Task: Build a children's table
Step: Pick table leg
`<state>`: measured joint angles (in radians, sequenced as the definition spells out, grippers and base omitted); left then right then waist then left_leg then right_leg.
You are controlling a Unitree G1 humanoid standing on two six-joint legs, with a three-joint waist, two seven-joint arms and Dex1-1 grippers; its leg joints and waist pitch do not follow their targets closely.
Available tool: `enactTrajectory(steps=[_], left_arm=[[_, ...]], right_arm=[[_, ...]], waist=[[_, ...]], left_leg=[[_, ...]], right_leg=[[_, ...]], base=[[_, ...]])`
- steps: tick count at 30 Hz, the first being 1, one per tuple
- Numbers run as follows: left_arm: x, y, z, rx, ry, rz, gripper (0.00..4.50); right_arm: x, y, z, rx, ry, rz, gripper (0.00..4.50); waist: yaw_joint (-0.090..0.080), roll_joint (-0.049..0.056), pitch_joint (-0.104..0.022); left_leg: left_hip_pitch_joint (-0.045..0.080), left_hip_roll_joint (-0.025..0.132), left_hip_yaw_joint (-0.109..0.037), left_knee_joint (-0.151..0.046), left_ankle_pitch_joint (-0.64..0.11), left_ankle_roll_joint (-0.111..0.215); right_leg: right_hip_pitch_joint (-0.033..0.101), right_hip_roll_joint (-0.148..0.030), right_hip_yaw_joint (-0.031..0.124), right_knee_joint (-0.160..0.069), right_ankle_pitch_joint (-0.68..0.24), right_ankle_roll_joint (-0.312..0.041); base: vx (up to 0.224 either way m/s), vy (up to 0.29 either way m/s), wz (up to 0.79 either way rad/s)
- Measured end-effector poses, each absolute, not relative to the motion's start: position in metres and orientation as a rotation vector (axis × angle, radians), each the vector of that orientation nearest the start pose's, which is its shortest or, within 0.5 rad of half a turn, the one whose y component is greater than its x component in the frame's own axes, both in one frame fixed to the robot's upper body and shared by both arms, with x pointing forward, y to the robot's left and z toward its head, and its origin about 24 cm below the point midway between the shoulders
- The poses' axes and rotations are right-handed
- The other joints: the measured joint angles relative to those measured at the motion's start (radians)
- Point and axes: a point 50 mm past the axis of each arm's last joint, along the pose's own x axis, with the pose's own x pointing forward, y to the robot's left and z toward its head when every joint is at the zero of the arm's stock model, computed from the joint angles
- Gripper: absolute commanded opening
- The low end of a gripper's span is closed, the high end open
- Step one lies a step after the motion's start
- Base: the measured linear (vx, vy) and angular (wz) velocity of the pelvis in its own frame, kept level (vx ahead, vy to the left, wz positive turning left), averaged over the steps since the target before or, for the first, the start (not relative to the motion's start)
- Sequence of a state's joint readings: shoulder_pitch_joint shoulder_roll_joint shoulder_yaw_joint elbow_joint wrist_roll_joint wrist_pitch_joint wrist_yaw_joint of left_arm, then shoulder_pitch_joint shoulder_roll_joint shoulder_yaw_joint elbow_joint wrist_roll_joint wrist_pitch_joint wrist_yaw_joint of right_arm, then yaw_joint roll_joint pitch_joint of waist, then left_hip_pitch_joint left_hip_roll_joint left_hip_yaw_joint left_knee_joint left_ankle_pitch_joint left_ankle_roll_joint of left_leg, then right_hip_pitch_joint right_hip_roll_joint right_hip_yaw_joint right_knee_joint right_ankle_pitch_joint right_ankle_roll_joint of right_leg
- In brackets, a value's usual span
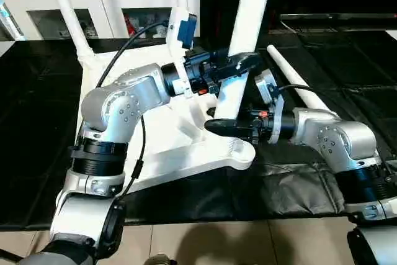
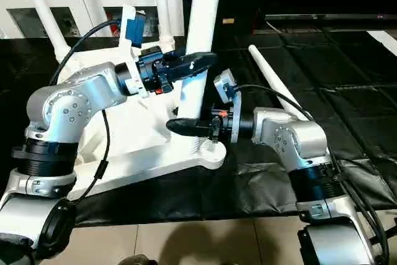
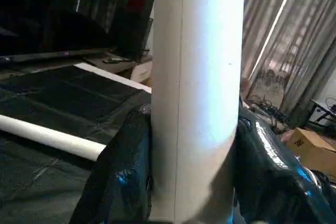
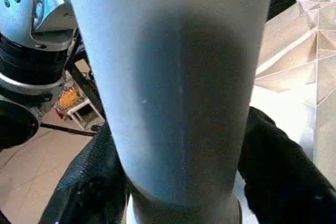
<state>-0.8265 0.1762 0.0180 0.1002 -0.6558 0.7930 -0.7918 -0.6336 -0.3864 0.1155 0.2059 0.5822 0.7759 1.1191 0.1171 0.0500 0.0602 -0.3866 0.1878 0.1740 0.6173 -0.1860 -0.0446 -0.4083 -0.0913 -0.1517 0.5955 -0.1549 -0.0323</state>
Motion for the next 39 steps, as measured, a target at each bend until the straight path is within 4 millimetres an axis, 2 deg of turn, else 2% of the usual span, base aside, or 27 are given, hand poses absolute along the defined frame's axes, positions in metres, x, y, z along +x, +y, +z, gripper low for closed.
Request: enactTrajectory(steps=[8, 16, 18, 22, 26, 29, 32, 34, 36, 39], left_arm=[[0.324, 0.067, 0.214, -0.32, 0.023, -1.286, 1.82], [0.324, 0.067, 0.214, -0.31, 0.015, -1.292, 1.82], [0.323, 0.066, 0.215, -0.31, 0.013, -1.289, 2.38], [0.319, 0.063, 0.218, -0.325, 0.015, -1.313, 2.86], [0.317, 0.063, 0.221, -0.345, 0.003, -1.329, 3.11], [0.317, 0.064, 0.223, -0.37, -0.014, -1.333, 3.13], [0.319, 0.068, 0.226, -0.425, -0.033, -1.303, 3.13], [0.321, 0.072, 0.228, -0.528, -0.044, -1.287, 3.13], [0.322, 0.078, 0.233, -0.638, -0.074, -1.29, 3.13], [0.324, 0.09, 0.239, -0.715, -0.119, -1.266, 3.13]], right_arm=[[0.31, -0.115, 0.132, 0.285, 0.35, 1.396, 2.07], [0.31, -0.115, 0.132, 0.266, 0.336, 1.4, 1.99], [0.31, -0.115, 0.133, 0.262, 0.331, 1.401, 1.99], [0.309, -0.111, 0.134, 0.264, 0.311, 1.415, 1.97], [0.31, -0.111, 0.136, 0.258, 0.291, 1.417, 1.96], [0.309, -0.11, 0.134, 0.26, 0.284, 1.411, 1.96], [0.31, -0.107, 0.132, 0.267, 0.276, 1.373, 1.96], [0.312, -0.106, 0.133, 0.285, 0.252, 1.337, 1.96], [0.313, -0.112, 0.128, 0.325, 0.24, 1.27, 1.96], [0.312, -0.119, 0.118, 0.374, 0.247, 1.199, 1.94]], waist=[[0.0, 0.0, 0.0], [0.001, 0.0, 0.0], [0.001, 0.0, 0.0], [0.001, 0.0, 0.0], [0.001, 0.0, 0.0], [0.0, 0.0, 0.0], [-0.001, 0.0, 0.0], [-0.001, 0.0, 0.0], [0.001, 0.0, 0.0], [0.002, 0.001, -0.001]], left_leg=[[0.0, 0.0, 0.0, 0.0, 0.0, 0.0], [0.0, 0.0, 0.0, 0.0, 0.0, 0.0], [0.0, 0.0, 0.0, 0.0, 0.0, 0.0], [0.0, 0.0, 0.0, 0.0, 0.0, 0.0], [0.0, 0.0, 0.0, 0.001, 0.0, 0.0], [0.001, 0.0, 0.0, 0.001, 0.0, -0.001], [0.001, 0.0, 0.0, 0.001, -0.001, -0.001], [0.001, 0.0, 0.0, 0.001, 0.0, -0.001], [0.0, 0.0, 0.0, 0.002, 0.0, -0.001], [0.0, 0.0, 0.0, 0.002, -0.001, -0.001]], right_leg=[[0.0, 0.0, 0.0, 0.0, 0.0, 0.0], [0.0, 0.0, 0.0, 0.0, 0.0, 0.0], [0.0, 0.0, 0.0, 0.0, 0.0, 0.0], [0.0, 0.0, 0.0, 0.001, 0.001, -0.001], [0.0, 0.0, 0.0, 0.001, 0.001, -0.001], [0.0, 0.0, 0.0, 0.001, 0.001, -0.001], [0.0, 0.0, 0.0, 0.001, 0.001, -0.001], [0.0, 0.0, 0.0, 0.001, 0.001, -0.002], [0.0, 0.0, 0.0, 0.001, 0.001, -0.002], [0.0, 0.0, 0.0, 0.001, 0.001, -0.002]], base=[[0.0, 0.0, 0.0], [0.0, 0.0, 0.0], [0.0, 0.0, 0.0], [0.0, 0.0, 0.0], [0.0, 0.0, 0.0], [0.0, 0.0, 0.0], [0.0, 0.0, 0.0], [0.0, 0.0, 0.0], [0.0, 0.0, 0.0], [0.0, 0.0, 0.0]])
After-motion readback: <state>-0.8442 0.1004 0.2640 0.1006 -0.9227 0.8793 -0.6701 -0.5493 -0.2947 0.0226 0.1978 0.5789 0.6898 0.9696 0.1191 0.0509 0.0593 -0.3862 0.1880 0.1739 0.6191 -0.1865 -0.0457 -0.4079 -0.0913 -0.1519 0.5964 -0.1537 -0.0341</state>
